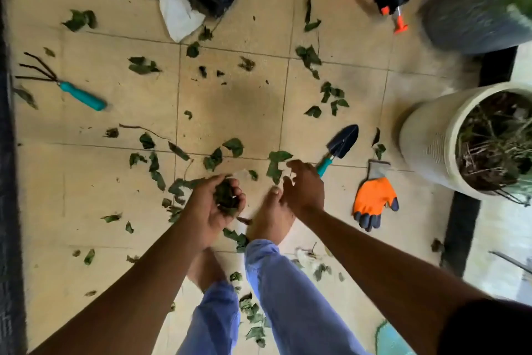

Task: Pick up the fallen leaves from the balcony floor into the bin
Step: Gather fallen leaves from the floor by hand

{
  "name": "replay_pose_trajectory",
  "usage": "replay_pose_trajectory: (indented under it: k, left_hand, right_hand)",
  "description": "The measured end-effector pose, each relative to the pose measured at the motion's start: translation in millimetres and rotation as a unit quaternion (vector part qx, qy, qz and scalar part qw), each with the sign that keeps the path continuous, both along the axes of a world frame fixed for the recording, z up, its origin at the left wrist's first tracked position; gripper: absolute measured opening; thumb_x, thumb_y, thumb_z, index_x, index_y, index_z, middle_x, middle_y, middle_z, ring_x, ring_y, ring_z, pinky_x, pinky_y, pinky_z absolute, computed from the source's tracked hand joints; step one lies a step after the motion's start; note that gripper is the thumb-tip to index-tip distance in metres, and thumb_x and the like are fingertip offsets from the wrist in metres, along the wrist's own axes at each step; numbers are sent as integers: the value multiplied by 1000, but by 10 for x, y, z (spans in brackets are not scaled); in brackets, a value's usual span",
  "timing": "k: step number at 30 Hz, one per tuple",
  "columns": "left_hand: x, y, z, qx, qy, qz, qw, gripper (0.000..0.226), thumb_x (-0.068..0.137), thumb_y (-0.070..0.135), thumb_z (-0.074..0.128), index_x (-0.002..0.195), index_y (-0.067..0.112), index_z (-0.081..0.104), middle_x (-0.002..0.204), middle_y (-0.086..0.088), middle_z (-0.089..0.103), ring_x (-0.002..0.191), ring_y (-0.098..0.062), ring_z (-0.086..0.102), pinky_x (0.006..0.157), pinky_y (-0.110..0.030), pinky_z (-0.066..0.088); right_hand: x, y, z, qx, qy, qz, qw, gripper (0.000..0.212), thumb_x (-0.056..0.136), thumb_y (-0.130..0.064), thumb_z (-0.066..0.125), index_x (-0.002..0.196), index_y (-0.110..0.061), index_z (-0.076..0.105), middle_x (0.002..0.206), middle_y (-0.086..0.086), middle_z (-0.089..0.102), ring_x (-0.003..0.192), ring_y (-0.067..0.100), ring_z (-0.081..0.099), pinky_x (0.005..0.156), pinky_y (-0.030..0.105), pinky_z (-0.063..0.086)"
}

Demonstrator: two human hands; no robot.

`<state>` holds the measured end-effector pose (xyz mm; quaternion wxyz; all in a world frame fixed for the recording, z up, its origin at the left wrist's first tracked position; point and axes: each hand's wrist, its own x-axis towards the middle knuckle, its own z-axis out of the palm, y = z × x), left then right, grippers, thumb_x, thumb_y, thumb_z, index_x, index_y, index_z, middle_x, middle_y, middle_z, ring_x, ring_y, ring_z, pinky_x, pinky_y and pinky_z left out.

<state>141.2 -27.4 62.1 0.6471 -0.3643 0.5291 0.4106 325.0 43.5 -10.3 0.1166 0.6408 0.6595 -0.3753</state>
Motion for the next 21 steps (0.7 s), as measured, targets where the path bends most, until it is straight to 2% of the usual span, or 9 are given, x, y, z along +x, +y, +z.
replay_pose_trajectory:
  k: [2, 5, 8, 10, 14, 17, 19, 21]
  left_hand:
    - [31, -94, -163, 6, -7, -12, 1000, 27, 103, 25, 49, 86, 6, 60, 76, -9, 59, 74, -22, 56, 61, -29, 60]
    - [2, -273, -376, 5, -11, -27, 1000, 29, 103, 25, 51, 88, 4, 61, 74, -10, 62, 70, -23, 62, 65, -33, 62]
    - [-41, -454, -581, 4, 4, -38, 999, 31, 103, 26, 51, 88, 2, 63, 73, -12, 63, 65, -22, 65, 71, -36, 62]
    - [-57, -554, -686, 6, 13, -46, 999, 34, 104, 26, 50, 86, 2, 65, 73, -12, 63, 66, -22, 64, 72, -36, 62]
    - [-75, -702, -774, 8, 16, -33, 999, 34, 105, 28, 49, 92, 2, 66, 78, -12, 62, 75, -23, 63, 79, -39, 62]
    - [-73, -772, -718, -4, 17, -34, 999, 36, 106, 30, 47, 92, 4, 66, 78, -13, 62, 77, -24, 62, 78, -38, 62]
    - [-86, -787, -668, -29, 23, -32, 999, 39, 106, 32, 46, 89, 3, 67, 77, -13, 63, 78, -24, 61, 78, -39, 61]
    - [-112, -773, -604, -49, 34, -31, 998, 42, 107, 33, 45, 87, 2, 67, 77, -14, 62, 78, -25, 60, 78, -40, 59]
  right_hand:
    - [3, 38, -314, -16, -20, 11, 1000, 43, 95, -21, 65, 136, -23, 55, 128, 7, 60, 110, 26, 64, 85, 36, 53]
    - [-78, 81, -705, -20, -26, 44, 998, 56, 90, -18, 69, 140, -22, 45, 129, 12, 48, 101, 33, 65, 71, 34, 50]
    - [-129, 73, -1016, -9, -36, 71, 997, 67, 87, -13, 71, 142, -29, 37, 128, 13, 38, 99, 36, 63, 74, 40, 57]
    - [-146, 55, -1169, 7, -48, 88, 995, 61, 88, -10, 69, 138, -28, 39, 128, 14, 35, 99, 37, 60, 78, 41, 57]
    - [-178, 9, -1314, -8, -42, 126, 991, 40, 93, -5, 53, 132, -16, 52, 126, 18, 44, 104, 38, 55, 80, 39, 46]
    - [-216, -11, -1280, 6, -31, 88, 996, 22, 94, -6, 53, 109, -15, 67, 114, 12, 56, 96, 30, 59, 76, 28, 39]
    - [-306, -23, -1167, 0, -10, 21, 1000, 24, 92, -4, 55, 99, -19, 72, 105, 7, 67, 96, 26, 63, 77, 26, 43]
    - [-425, -63, -961, -28, 53, -32, 998, 24, 88, -1, 63, 91, -22, 75, 93, 1, 73, 89, 22, 68, 80, 33, 57]
